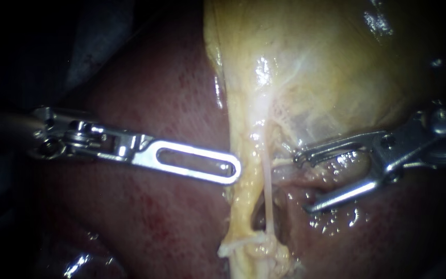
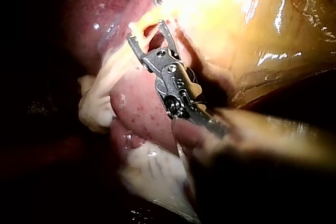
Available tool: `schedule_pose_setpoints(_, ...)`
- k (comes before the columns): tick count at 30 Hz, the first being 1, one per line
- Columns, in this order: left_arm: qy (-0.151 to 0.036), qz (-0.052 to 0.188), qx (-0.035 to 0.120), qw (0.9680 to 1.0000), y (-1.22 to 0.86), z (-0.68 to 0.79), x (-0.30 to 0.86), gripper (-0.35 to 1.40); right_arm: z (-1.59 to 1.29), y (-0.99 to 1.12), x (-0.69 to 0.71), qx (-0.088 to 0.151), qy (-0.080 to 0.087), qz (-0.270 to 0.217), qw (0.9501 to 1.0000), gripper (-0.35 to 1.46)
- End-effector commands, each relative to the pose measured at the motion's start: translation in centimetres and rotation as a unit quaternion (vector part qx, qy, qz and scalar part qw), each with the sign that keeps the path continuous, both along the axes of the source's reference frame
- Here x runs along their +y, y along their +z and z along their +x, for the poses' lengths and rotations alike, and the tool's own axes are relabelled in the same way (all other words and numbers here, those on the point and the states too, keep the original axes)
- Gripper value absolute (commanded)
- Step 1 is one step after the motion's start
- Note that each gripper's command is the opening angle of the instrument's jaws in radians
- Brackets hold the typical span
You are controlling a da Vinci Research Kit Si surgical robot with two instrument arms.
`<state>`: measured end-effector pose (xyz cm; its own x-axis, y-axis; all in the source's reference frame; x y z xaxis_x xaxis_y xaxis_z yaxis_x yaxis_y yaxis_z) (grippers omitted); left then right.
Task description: Going back first clip left tube
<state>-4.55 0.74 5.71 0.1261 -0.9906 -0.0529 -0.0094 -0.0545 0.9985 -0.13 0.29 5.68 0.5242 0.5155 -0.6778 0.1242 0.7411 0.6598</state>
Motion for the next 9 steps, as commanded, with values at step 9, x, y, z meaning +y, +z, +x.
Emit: schedule_pose_setpoints(9, 0.000, 0.001, -0.001, 1.0000, -0.02, 0.02, 0.01, -0.35, 0.00, 0.00, 0.00, 0.000, 0.000, 0.000, 1.0000, 0.44)
